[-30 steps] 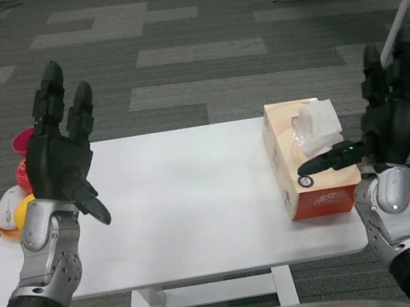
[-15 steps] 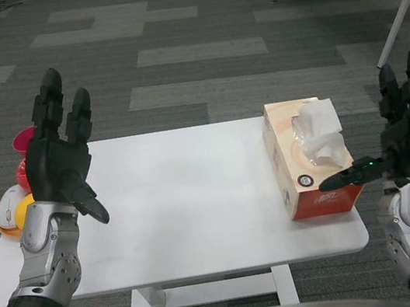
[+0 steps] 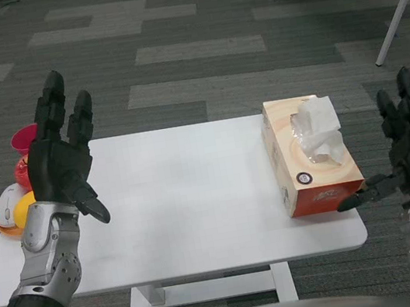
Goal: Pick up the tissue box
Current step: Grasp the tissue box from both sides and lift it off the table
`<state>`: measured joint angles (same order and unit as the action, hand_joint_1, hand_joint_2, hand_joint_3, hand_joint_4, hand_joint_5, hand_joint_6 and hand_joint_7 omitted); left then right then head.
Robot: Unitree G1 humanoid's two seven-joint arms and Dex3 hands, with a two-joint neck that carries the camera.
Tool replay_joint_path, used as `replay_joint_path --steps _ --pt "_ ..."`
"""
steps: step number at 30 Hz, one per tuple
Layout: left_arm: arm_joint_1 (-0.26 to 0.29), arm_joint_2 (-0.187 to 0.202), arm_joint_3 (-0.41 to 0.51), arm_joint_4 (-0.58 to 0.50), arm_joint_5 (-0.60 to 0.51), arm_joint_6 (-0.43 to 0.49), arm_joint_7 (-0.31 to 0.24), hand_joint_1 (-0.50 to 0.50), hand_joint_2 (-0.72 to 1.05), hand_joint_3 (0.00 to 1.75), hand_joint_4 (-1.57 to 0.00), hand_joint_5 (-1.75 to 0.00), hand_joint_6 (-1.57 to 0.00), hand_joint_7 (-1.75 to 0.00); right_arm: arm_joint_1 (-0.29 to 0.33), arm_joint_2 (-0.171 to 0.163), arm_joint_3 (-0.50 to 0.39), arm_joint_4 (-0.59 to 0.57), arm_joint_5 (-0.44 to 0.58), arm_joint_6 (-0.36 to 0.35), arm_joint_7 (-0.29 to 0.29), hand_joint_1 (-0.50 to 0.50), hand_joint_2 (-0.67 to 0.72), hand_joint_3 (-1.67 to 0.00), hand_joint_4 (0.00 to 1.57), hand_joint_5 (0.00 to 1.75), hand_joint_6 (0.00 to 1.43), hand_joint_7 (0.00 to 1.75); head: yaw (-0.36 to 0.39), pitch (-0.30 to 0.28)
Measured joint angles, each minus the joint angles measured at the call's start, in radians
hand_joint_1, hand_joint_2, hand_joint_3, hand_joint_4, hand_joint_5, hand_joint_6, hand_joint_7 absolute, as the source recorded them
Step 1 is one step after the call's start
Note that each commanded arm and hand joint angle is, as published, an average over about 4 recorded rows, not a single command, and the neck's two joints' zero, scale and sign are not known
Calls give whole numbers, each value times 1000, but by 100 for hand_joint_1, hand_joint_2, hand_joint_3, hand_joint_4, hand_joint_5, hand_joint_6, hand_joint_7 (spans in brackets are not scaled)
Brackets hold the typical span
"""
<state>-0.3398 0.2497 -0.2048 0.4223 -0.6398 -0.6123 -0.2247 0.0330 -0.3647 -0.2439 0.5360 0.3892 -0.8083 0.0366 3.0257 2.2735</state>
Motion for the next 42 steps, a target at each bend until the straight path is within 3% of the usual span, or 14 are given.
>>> replay_joint_path --steps 13,19,29,42 --pt "-1 -2 -4 0 0 0 0 50 -55 0 0 -10 0 0 -16 -4 -16 196 0 2 111 -44 34 -8 3 0 0 7 -32 23" --pt "-3 -2 -14 0 0 -1 0 50 -55 0 0 -10 0 0 -92 -7 12 328 0 2 154 -42 34 -8 4 0 0 7 -58 37" --pt "-3 -3 -14 -8 1 -1 0 50 -55 0 0 -10 0 0 -217 -26 90 470 -1 3 169 -46 34 -8 9 0 0 7 -108 66" --pt "-2 -3 -14 -23 2 -1 0 50 -55 0 0 -10 0 0 -232 -36 158 516 -2 3 168 -45 41 -8 11 0 0 7 -132 77"
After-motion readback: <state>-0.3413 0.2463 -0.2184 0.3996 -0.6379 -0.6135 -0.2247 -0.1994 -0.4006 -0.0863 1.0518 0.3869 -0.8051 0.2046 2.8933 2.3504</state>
